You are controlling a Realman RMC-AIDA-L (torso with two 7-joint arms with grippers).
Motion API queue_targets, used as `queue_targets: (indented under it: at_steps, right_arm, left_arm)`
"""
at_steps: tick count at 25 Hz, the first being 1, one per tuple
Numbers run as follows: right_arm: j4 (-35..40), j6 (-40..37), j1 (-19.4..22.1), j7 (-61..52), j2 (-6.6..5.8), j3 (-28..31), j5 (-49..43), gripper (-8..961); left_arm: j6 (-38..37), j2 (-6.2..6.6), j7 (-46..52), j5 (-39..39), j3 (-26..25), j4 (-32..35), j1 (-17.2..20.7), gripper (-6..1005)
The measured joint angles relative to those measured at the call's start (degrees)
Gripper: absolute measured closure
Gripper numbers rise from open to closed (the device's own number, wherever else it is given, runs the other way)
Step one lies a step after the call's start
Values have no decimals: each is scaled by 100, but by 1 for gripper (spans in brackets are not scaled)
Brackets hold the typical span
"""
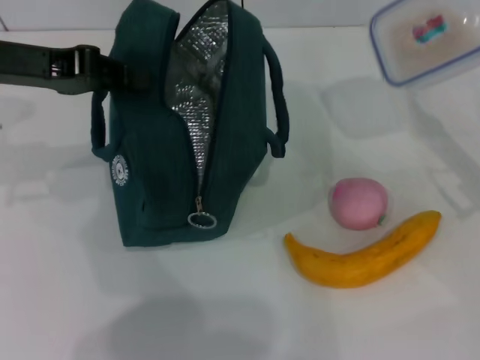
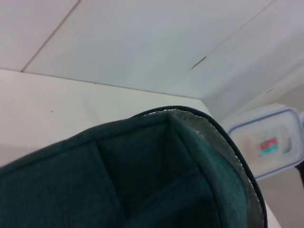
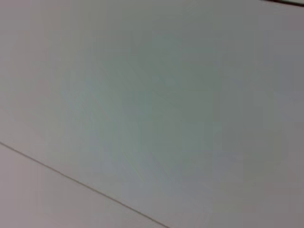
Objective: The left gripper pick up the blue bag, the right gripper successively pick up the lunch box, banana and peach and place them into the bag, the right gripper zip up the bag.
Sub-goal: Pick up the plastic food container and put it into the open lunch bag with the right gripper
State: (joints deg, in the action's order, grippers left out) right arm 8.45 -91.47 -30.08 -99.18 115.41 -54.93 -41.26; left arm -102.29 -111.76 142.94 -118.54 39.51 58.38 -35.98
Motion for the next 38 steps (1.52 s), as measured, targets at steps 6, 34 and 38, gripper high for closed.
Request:
queue_targets:
  at_steps: [6,34,38]
  right_arm:
    - [278,-234,-454,-268,46,-19,62,857]
    - [-34,107,-1251,-397,78,-1945,23,800]
    - [20,297,-1293,-395,78,-2404,41,781]
  left_arm:
    - [0,-90,-73,4,30,-144,-127,968]
    - [48,-219,-273,364,214,-514,-280,968]
    - [40,-221,-275,405,217,-539,-278,968]
